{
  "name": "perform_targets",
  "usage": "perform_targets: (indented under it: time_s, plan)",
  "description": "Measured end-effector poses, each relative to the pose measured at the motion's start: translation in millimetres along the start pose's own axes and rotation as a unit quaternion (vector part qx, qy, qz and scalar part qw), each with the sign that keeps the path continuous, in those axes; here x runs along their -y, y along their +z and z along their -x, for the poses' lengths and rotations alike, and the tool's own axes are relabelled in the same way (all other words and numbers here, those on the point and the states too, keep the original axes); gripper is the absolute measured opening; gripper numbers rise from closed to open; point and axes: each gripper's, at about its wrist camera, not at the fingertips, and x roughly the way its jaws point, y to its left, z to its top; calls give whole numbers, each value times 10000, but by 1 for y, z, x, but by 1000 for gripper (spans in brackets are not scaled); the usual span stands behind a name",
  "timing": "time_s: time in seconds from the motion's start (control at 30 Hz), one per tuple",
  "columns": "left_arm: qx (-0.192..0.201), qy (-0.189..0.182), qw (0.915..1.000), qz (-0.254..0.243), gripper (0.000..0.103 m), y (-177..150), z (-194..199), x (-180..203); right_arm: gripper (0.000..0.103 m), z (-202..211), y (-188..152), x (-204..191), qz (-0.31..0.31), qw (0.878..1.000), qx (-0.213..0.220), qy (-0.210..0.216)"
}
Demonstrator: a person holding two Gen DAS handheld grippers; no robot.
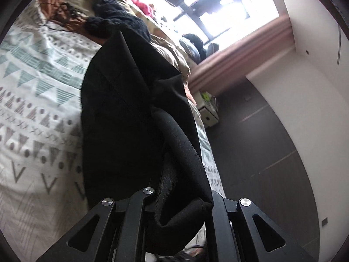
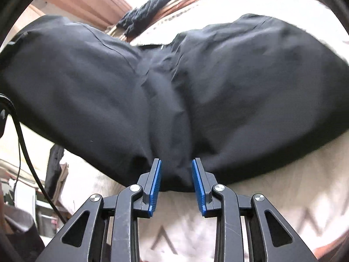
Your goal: Fold large clothes
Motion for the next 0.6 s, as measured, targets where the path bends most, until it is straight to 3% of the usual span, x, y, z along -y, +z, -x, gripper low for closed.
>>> perform_targets:
  time_s: [0.33, 0.6]
  plan:
    - [-591, 158, 9975, -344, 10, -10, -79, 32, 29, 91, 8, 79, -855, 9915, 817, -535]
    - [-1344, 806, 9849, -736, 10, -40, -168, 48, 29, 136, -19, 144, -1605, 9758, 997, -1105]
